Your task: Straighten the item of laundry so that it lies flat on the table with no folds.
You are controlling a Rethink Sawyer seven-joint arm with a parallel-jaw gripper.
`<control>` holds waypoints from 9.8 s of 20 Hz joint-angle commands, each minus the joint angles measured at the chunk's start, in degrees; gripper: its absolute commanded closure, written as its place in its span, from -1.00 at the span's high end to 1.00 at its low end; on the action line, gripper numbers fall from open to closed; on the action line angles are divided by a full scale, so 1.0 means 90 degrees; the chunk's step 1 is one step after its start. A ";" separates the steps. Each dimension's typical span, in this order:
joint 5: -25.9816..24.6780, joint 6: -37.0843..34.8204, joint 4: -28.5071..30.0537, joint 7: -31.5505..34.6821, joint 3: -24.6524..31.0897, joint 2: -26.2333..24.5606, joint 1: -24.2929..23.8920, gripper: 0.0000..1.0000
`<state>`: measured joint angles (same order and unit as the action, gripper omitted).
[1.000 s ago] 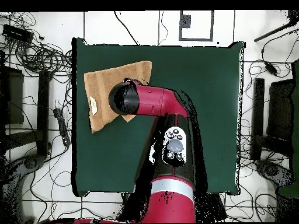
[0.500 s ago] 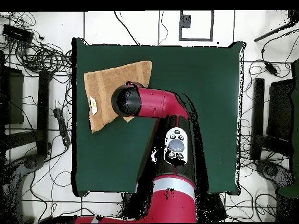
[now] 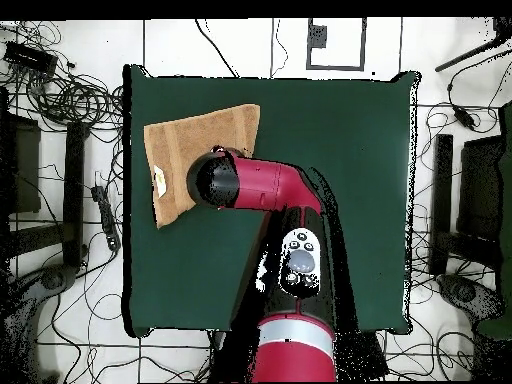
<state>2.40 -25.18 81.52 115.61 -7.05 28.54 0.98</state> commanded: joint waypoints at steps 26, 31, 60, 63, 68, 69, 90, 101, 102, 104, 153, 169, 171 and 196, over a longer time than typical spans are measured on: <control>0.0144 0.0448 0.0966 0.1190 0.0353 -0.0689 0.0022 1.00; 0.0145 0.0556 0.0833 0.1171 0.0345 -0.0854 0.0025 1.00; 0.0275 0.0380 -0.0024 0.1299 -0.0042 -0.1429 0.0522 1.00; 0.0350 0.0317 -0.0142 0.1406 -0.0144 -0.1512 0.0682 1.00; 0.0473 0.0260 -0.0220 0.1481 -0.0299 -0.1555 0.0874 1.00; 0.0487 0.0227 -0.0235 0.1465 -0.0334 -0.1545 0.0888 1.00; 0.0418 0.0322 -0.0740 0.0905 -0.0156 -0.2189 0.0436 1.00; 0.0328 0.0354 -0.0803 0.0657 0.0174 -0.2244 0.0128 -1.00; 0.0313 0.0381 -0.0804 0.0647 0.0173 -0.2242 0.0129 -1.00; 0.0285 0.0406 -0.0822 0.0624 0.0167 -0.2240 0.0127 -1.00; -0.1129 -0.1927 -0.1043 -0.0747 0.0432 -0.0629 -0.0560 -1.00; -0.1896 -0.1047 -0.0722 -0.1995 0.2234 -0.1052 -0.1912 -1.00; -0.2021 -0.1120 -0.0698 -0.2051 0.2421 -0.1053 -0.2025 -1.00; -0.2833 -0.2961 -0.0747 -0.3167 0.4111 -0.0927 -0.3130 -1.00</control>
<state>-21.76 -43.87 71.32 109.59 20.46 21.70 -27.29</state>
